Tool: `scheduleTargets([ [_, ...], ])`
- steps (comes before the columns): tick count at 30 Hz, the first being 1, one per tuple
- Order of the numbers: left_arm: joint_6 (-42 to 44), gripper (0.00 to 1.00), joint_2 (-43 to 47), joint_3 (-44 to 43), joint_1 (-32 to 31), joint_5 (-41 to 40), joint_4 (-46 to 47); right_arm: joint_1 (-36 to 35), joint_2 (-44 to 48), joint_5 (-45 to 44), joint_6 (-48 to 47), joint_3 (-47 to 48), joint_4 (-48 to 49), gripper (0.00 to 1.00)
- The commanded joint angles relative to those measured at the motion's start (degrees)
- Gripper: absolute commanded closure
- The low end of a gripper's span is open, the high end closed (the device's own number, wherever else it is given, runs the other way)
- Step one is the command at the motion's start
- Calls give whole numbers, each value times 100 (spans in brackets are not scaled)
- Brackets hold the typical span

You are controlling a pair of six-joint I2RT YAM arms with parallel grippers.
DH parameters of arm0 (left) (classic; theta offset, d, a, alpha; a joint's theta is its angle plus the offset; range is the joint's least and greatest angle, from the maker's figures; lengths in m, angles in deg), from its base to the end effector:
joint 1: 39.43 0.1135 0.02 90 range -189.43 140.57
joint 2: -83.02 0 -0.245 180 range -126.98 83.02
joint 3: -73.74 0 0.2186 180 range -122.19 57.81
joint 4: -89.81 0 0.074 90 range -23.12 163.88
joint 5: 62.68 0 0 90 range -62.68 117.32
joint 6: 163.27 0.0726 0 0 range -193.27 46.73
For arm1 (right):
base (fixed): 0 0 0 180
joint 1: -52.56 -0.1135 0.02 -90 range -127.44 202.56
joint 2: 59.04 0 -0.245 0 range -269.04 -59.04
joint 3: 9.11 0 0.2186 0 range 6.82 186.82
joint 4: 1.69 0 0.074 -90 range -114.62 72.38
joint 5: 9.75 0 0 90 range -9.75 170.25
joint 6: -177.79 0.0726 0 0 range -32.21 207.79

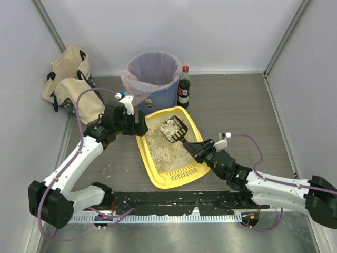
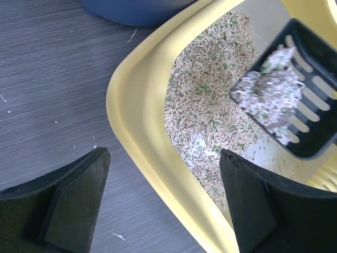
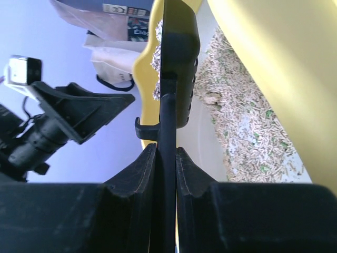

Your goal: Clean the litter box

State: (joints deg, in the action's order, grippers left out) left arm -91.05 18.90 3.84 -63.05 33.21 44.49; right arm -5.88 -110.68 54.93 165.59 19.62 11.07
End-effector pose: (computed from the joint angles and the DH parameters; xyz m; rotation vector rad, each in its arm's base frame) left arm 0.2199 -0.1043 0.2629 0.1732 2.2991 -0.4948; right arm 0.1347 0.1599 0.1959 0.6724 1.8151 1.3181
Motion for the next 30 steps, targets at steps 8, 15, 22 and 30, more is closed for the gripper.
scheduleTargets([
  [8,29,11,31,19,-11,-273,232,8,997,204,463,-549,399,99],
  [15,47,11,5,19,-11,-334,232,16,1182,423,349,-497,-13,99],
  [22,55,11,-4,19,-11,-325,223,34,1393,458,586,-778,617,98],
  [30,47,10,-22,10,-11,-264,223,34,1621,345,945,-995,1283,98],
])
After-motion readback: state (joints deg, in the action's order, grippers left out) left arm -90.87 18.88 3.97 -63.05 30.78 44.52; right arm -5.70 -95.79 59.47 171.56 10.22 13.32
